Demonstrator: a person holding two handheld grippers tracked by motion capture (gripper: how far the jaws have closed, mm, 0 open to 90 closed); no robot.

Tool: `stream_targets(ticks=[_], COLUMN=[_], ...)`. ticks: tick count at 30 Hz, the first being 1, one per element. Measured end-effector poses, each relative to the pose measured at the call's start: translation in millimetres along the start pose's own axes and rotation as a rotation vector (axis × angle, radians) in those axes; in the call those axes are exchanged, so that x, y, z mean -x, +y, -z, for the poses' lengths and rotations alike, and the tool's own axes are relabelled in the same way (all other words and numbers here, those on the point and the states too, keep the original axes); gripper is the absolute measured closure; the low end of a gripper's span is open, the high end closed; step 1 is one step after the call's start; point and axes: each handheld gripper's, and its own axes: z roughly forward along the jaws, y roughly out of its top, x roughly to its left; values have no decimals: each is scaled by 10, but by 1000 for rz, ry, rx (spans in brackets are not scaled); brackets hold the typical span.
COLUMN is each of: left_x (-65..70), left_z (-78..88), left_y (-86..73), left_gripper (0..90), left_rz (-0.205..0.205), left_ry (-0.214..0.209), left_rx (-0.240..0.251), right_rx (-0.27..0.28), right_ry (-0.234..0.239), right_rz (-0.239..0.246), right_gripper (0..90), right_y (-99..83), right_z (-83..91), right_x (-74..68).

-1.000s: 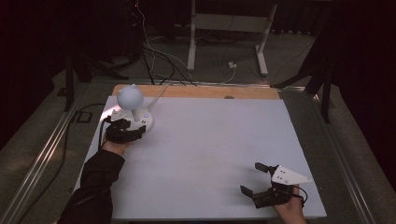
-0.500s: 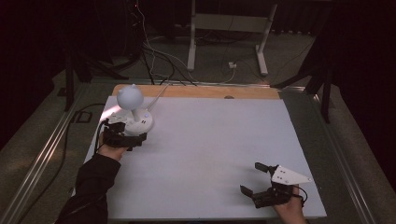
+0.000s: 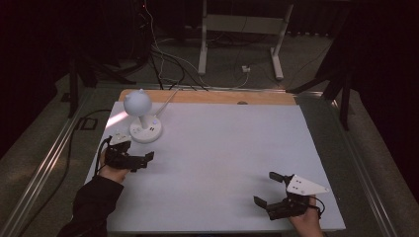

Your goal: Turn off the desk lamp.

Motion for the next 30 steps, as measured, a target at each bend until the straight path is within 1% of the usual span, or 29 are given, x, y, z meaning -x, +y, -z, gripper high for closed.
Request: stream_targets(ticks=[2,4,7,8,10,12,14,17,19,22,23,27,30], left_x=[25,49,97,110,137,166,193,238,271,317,326,353,378], left_z=[22,47,83,97,125,150,173,197,213,239,253,305,333], left_y=[-38,-77,-132,-150,-187,-227,-271,-346,-399,-474,-495,-573,-624], left_gripper=[7,7,7,7,7,7,7,7,7,7,7,7,7], left_rz=[1,3,-24,-26,-31,-38,-34,-48,-56,-80,-83,-64,-81], left_ry=[-18,-26,-12,-20,-20,-28,-49,-71,-80,-83,-87,-112,-109], left_rx=[1,7,2,4,8,11,19,33,43,45,48,69,73], right_rx=[2,0,-1,0,0,-2,0,-4,0,-3,-5,-7,-7], right_ry=[0,1,-1,-2,-2,-2,-2,-1,-1,-1,-1,0,1], right_rz=[1,1,1,2,1,4,4,6,5,5,7,3,6], right_gripper=[0,0,0,0,0,0,0,0,0,0,0,0,0], right_y=[2,2,1,2,1,1,3,1,3,1,3,1,2], right_z=[-1,-3,-1,0,0,-1,0,2,3,2,2,-1,-3], right_x=[-3,-5,-5,-4,-4,-6,-5,-8,-8,-9,-12,-9,-13])
